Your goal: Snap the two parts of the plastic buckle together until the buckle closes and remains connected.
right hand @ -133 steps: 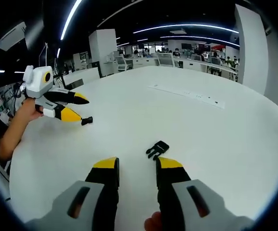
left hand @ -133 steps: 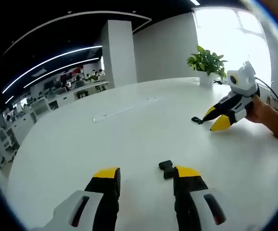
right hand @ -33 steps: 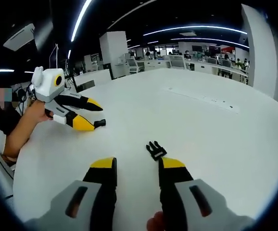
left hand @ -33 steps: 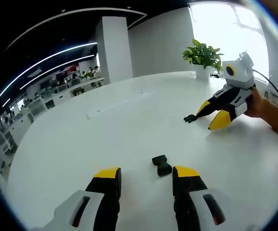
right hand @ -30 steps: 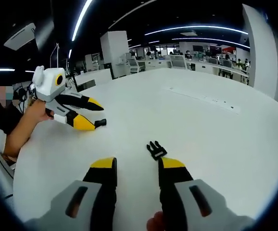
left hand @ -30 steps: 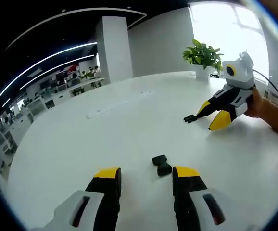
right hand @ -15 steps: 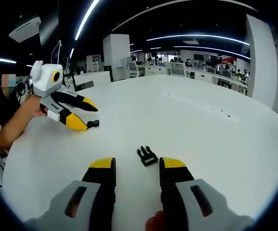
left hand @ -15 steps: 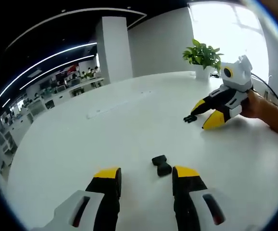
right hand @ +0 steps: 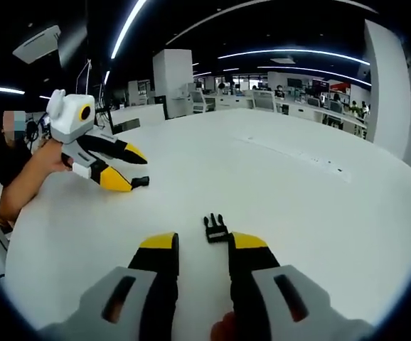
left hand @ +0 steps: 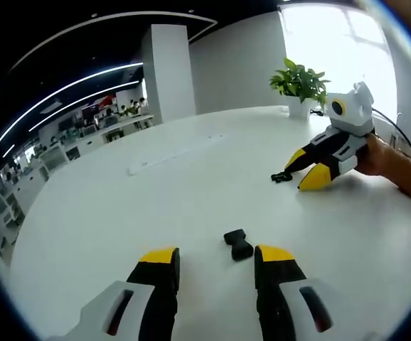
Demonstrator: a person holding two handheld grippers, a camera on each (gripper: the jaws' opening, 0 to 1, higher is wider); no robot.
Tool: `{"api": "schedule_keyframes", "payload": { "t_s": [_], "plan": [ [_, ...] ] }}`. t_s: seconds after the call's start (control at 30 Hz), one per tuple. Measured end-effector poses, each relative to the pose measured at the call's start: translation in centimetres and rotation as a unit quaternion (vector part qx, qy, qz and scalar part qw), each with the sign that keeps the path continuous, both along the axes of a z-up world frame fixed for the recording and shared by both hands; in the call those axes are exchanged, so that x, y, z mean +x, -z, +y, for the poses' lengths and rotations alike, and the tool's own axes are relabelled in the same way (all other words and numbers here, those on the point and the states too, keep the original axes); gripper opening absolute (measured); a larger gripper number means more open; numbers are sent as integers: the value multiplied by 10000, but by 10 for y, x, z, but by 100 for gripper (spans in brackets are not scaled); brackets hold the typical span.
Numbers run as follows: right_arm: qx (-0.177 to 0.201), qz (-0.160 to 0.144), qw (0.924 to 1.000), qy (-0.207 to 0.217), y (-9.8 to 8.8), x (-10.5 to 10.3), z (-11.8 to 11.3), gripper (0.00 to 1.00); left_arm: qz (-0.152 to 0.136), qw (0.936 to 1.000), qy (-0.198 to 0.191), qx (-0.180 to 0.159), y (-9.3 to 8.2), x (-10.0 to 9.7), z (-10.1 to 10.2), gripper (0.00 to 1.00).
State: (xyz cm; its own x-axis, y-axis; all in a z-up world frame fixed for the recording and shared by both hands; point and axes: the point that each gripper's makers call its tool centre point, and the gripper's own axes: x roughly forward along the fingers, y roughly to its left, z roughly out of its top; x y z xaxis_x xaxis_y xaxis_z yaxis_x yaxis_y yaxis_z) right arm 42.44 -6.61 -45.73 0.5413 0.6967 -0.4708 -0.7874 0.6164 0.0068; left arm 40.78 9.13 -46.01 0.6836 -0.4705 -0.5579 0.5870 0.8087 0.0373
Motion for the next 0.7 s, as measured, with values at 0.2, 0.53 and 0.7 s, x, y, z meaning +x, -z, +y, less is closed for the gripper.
{"api": "schedule_keyframes", "payload": {
  "t_s": [0.2,0.53,0.7],
  "plan": [
    [-18,-85,10000,34,0,3,-1,22,2,10000,4,4,0,-1,0,43],
    [-105,-212,9997,59,0,6,-2,15,9,10000,4,1,0,-1,0,43],
    [-92,-245,9996,63,0,7,-2,15,14,10000,4,-7,0,-1,0,43]
  ]
}}
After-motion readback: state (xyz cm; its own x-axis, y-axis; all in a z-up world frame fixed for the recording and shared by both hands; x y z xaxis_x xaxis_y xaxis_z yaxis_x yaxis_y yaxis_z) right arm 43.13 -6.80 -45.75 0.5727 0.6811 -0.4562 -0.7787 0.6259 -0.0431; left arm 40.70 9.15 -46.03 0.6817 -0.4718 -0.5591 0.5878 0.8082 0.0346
